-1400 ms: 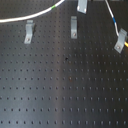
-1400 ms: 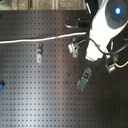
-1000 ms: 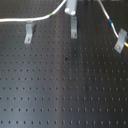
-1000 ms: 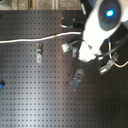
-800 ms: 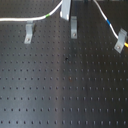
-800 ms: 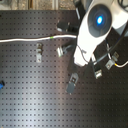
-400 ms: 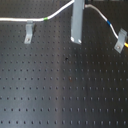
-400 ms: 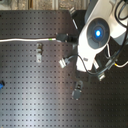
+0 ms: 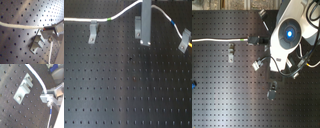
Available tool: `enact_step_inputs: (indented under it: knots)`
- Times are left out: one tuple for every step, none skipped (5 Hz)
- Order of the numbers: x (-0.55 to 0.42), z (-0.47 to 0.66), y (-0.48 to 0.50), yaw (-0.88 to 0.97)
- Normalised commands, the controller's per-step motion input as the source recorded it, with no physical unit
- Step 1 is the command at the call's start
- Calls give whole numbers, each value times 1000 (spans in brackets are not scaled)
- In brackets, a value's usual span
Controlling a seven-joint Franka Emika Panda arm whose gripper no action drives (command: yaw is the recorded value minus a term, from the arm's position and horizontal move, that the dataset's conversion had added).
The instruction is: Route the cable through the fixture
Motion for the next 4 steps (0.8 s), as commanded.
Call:
enact_step_inputs:
  knots:
    - [-421,219,29,-583]
    - [-518,281,105,-209]
    - [-487,453,314,0]
    - [-300,442,380,297]
